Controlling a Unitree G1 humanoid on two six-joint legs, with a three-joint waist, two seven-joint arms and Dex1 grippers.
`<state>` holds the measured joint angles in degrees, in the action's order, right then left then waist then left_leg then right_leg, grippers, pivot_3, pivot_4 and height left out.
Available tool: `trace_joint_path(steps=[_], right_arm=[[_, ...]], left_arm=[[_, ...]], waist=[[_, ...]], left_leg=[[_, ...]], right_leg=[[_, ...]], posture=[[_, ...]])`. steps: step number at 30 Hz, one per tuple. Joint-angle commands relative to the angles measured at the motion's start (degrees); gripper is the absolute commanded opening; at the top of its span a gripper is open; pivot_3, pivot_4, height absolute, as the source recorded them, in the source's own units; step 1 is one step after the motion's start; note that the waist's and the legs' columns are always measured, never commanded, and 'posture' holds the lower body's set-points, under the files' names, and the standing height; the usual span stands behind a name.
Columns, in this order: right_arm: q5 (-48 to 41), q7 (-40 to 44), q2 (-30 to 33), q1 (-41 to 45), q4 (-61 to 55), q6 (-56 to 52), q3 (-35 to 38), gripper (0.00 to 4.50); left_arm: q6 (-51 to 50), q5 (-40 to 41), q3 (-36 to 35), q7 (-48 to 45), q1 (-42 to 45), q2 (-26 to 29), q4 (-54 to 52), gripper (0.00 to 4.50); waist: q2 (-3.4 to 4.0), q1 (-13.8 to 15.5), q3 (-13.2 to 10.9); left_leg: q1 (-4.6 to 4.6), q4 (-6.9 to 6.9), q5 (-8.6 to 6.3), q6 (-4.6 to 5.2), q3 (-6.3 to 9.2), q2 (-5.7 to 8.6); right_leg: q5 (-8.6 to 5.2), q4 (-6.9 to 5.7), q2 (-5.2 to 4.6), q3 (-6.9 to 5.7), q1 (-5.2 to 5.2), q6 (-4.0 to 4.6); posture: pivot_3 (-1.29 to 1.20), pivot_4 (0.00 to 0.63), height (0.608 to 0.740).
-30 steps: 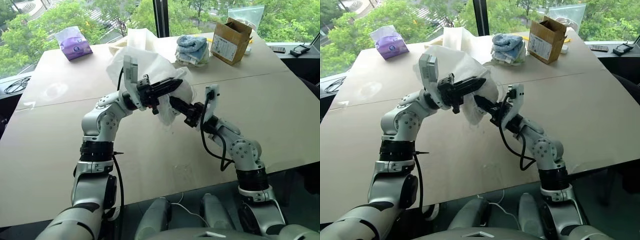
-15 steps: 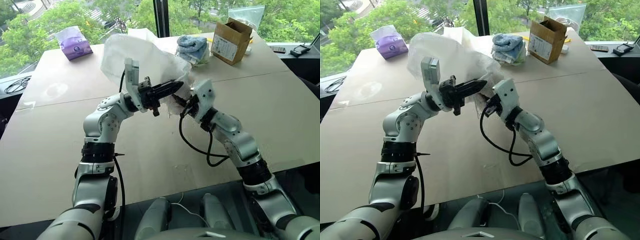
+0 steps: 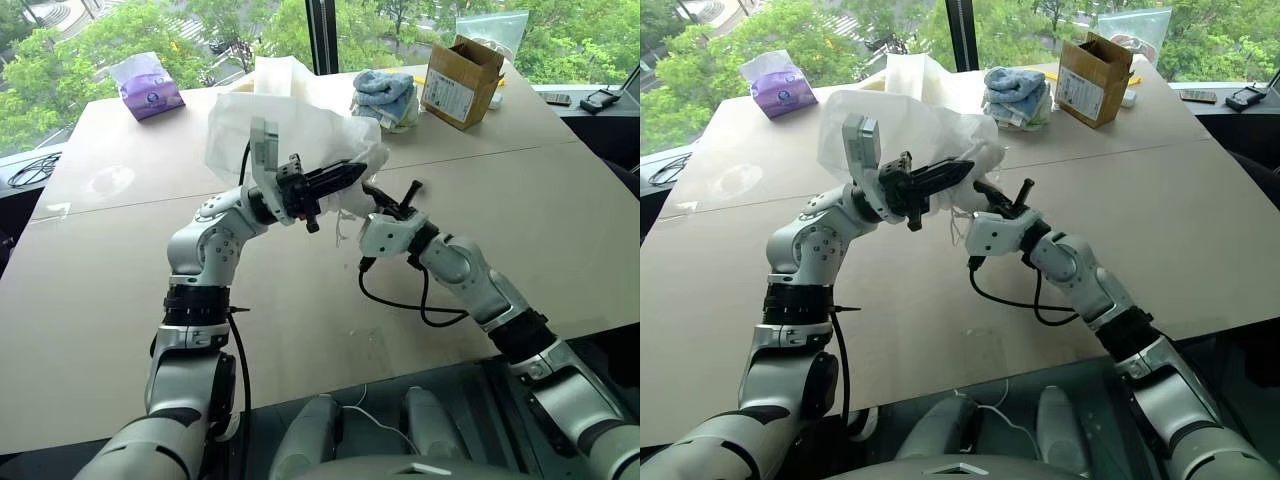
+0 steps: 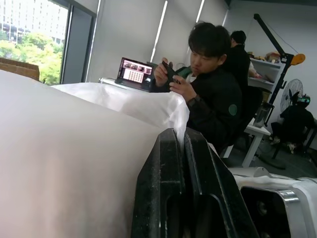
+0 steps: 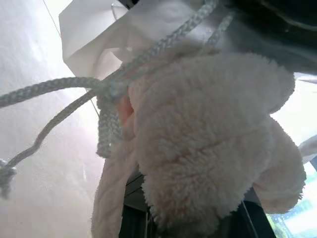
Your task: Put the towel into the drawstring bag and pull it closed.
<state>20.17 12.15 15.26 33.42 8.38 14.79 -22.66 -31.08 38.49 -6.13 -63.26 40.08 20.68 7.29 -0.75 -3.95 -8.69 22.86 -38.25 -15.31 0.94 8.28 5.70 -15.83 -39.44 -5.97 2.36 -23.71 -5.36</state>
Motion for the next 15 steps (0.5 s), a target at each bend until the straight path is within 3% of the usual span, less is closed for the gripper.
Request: trace_joint_path(steps=[1,7,15], right_arm=[[-15.1,4.4,-6.1,0.1,-3.2,-7.0,6.7,0.04],[-45.7,10.7,-16.4,-1.0,-11.7,-29.8,17.6,0.04],[-71.7,6.0,-21.9,-1.2,-16.7,-48.9,28.8,0.04]], left_arm=[[-0.7,1.5,0.3,0.1,-1.0,-0.1,-3.3,0.00],[-3.4,2.9,0.1,0.9,-2.8,-0.1,-5.8,0.00],[-7.8,6.4,-0.4,3.2,-3.3,-0.1,-7.6,0.00]], waist=[[0.00,-0.1,0.0],[0.01,0.1,0.0],[0.03,0.0,0.0]], left_leg=[[0.00,0.00,0.00,0.00,0.00,-0.02],[0.00,0.00,0.00,0.00,0.08,-0.02],[-0.01,0.01,0.00,0.00,0.09,-0.02]], right_leg=[[0.00,0.00,0.00,0.00,0.00,0.00],[0.00,0.02,0.00,-0.03,0.04,0.00],[0.00,0.00,-0.01,-0.03,0.03,0.01]], posture=[[0.00,0.150,0.740],[0.00,0.150,0.740],[0.00,0.150,0.740]])
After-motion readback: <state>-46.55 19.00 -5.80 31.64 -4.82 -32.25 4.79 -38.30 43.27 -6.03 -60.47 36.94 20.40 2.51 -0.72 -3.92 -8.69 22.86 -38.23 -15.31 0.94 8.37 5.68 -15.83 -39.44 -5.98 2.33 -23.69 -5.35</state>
